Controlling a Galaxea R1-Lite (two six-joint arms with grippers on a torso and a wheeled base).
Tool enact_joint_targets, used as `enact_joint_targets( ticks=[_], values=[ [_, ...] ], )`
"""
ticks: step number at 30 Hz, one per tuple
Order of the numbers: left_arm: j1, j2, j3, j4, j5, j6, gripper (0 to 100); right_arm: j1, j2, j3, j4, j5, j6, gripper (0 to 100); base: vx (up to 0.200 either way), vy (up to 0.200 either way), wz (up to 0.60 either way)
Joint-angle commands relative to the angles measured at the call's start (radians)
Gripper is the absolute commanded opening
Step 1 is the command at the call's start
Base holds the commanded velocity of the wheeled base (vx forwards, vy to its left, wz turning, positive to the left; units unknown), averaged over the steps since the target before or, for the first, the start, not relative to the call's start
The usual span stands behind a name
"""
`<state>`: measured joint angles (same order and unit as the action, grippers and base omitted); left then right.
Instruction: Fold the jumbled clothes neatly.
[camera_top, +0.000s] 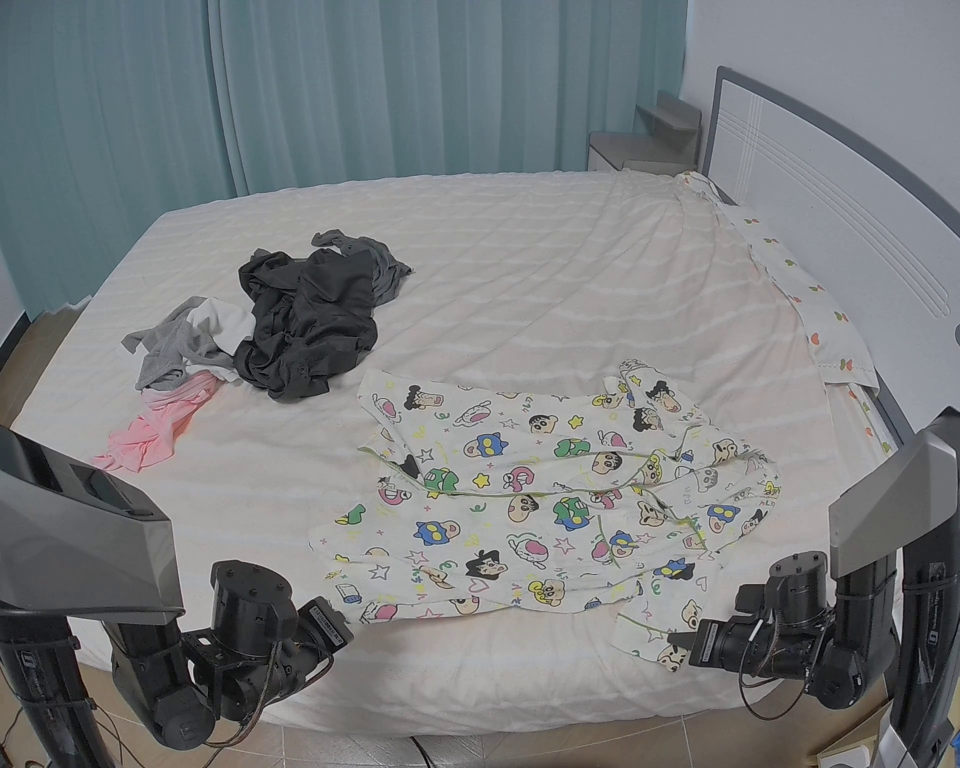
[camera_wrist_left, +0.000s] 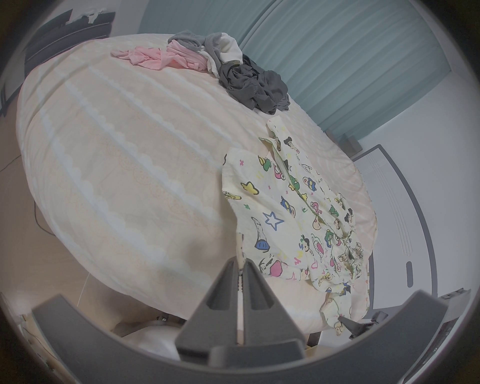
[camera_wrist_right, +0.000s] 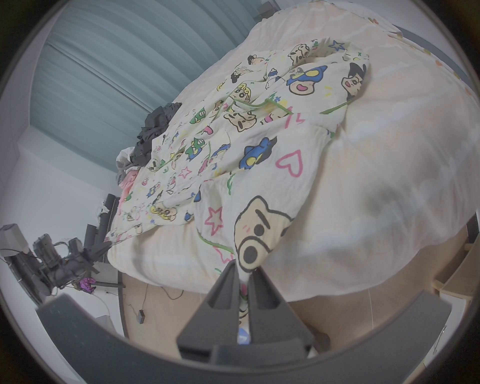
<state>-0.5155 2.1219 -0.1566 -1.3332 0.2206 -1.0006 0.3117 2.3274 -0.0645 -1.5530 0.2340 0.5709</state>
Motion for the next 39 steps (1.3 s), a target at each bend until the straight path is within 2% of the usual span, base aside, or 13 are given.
enact_joint_targets(
  ticks=[1, 6, 10, 17, 20, 25, 39],
  values=[
    [-0.001, 0.076, 0.008, -0.041, 0.031, 0.004, 0, -0.052, -0.094, 0.063, -0.012, 0.037, 0.001, 0, 0.000, 0.000, 0.00],
    [-0.006, 0.156, 0.032, -0.150, 0.059, 0.019, 0, -0.098, -0.122, 0.063, -0.012, 0.039, 0.021, 0, 0.000, 0.000, 0.00],
    [-0.006, 0.205, 0.069, -0.238, 0.060, 0.048, 0, -0.100, -0.149, 0.063, 0.042, 0.037, 0.018, 0, 0.000, 0.000, 0.00],
    [-0.006, 0.207, 0.075, -0.238, 0.057, 0.045, 0, -0.102, -0.257, 0.064, 0.221, 0.048, 0.003, 0, 0.000, 0.000, 0.00],
    [-0.006, 0.199, 0.094, -0.238, 0.045, 0.042, 0, -0.115, -0.292, 0.064, 0.310, 0.050, -0.034, 0, 0.000, 0.000, 0.00],
    [-0.006, 0.201, 0.111, -0.238, 0.037, 0.042, 0, -0.146, -0.300, 0.064, 0.386, 0.050, -0.075, 0, 0.000, 0.000, 0.00],
    [-0.009, 0.240, 0.147, -0.238, 0.031, 0.042, 0, -0.146, -0.286, 0.064, 0.504, 0.050, -0.109, 0, 0.000, 0.000, 0.00]
  ],
)
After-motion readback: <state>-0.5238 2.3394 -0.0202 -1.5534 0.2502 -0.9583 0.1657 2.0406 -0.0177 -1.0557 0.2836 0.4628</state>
